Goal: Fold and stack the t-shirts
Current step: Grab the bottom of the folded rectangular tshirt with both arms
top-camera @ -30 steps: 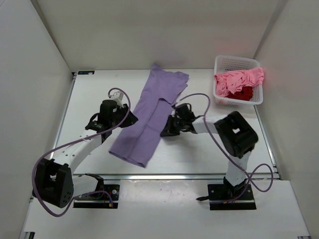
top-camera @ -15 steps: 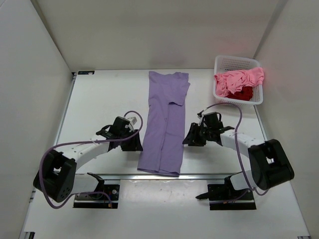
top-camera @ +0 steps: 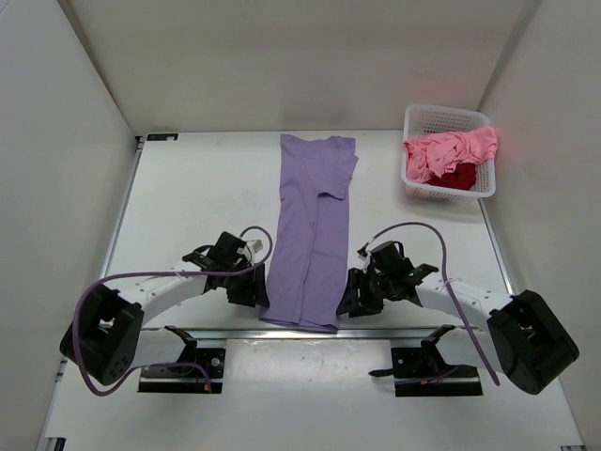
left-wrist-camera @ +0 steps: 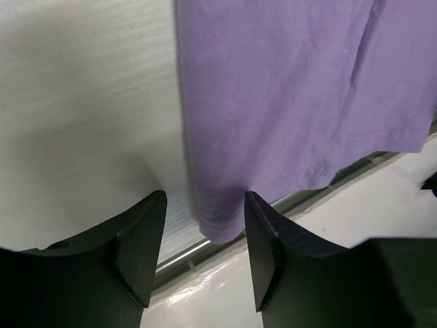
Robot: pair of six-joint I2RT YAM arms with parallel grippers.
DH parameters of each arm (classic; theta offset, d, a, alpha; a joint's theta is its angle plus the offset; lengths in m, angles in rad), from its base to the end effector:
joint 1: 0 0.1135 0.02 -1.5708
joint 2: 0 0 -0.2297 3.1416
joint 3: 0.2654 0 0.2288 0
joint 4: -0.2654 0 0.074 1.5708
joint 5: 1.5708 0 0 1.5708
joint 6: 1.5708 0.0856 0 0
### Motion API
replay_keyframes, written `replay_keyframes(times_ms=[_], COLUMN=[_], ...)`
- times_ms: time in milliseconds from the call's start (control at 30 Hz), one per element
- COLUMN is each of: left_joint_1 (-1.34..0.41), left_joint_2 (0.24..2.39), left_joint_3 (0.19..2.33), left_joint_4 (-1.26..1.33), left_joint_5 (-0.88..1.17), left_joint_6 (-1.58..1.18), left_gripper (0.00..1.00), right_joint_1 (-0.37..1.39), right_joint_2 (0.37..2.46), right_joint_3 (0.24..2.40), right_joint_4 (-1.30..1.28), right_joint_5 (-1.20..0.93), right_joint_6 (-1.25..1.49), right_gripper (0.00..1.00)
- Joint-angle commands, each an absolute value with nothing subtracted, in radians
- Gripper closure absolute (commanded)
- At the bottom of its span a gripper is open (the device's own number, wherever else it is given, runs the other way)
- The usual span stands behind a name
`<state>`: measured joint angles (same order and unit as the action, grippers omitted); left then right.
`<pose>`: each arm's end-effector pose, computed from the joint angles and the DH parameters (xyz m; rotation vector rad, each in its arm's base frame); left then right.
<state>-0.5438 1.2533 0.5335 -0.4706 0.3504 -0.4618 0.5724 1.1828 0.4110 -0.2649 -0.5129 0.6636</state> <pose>0.1655 -0.1344 0.0879 0.2170 2.8845 -0.7166 0.1528 0.1484 0.0873 -0.0734 2.8198 1.0473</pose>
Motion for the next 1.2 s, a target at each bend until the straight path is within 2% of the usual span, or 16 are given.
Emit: replay_keyframes(times_ms=[0, 100, 167, 233, 300, 400, 467, 600, 667, 833, 933, 1167], left_joint_1=[-0.557, -0.566, -0.578, -0.594, -0.609, -0.600, -0.604, -0.607, -0.606, -0.559, -0.517, -0.465], left_joint_2=[1.252, 1.247, 1.244, 1.244, 1.255, 1.262, 1.270, 1.264, 1.261, 1.236, 1.268, 1.458], left_joint_3=[0.499, 0.482, 0.477, 0.475, 0.471, 0.466, 0.469, 0.471, 0.480, 0.567, 0.722, 0.985], left_joint_4=[-0.505, -0.506, -0.508, -0.509, -0.505, -0.480, -0.473, -0.459, -0.469, -0.517, -0.517, -0.335], left_joint_5=[0.380, 0.402, 0.417, 0.426, 0.428, 0.448, 0.463, 0.469, 0.477, 0.517, 0.512, 0.448], left_joint_6=[-0.451, -0.456, -0.454, -0.453, -0.453, -0.451, -0.453, -0.463, -0.469, -0.480, -0.497, -0.606], left_gripper=[0.42, 0.53, 0.52, 0.47, 0.46, 0.49, 0.52, 0.71, 0.80, 0.91, 0.94, 0.98], right_joint_1=[0.621, 0.670, 0.681, 0.693, 0.690, 0.684, 0.677, 0.657, 0.647, 0.583, 0.454, 0.296], right_joint_2=[1.230, 1.249, 1.255, 1.253, 1.264, 1.279, 1.266, 1.255, 1.240, 1.126, 1.115, 1.279], right_joint_3=[0.399, 0.419, 0.411, 0.402, 0.399, 0.388, 0.387, 0.390, 0.402, 0.478, 0.550, 0.817], right_joint_4=[-0.268, -0.272, -0.267, -0.247, -0.245, -0.229, -0.235, -0.253, -0.284, -0.420, -0.449, -0.423], right_joint_5=[-0.514, -0.505, -0.509, -0.518, -0.525, -0.543, -0.535, -0.543, -0.545, -0.552, -0.575, -0.531], right_joint_6=[0.690, 0.703, 0.713, 0.718, 0.721, 0.716, 0.713, 0.700, 0.683, 0.632, 0.546, 0.445], right_gripper=[0.55, 0.60, 0.65, 0.65, 0.66, 0.76, 0.85, 1.00, 1.00, 1.00, 1.00, 1.00])
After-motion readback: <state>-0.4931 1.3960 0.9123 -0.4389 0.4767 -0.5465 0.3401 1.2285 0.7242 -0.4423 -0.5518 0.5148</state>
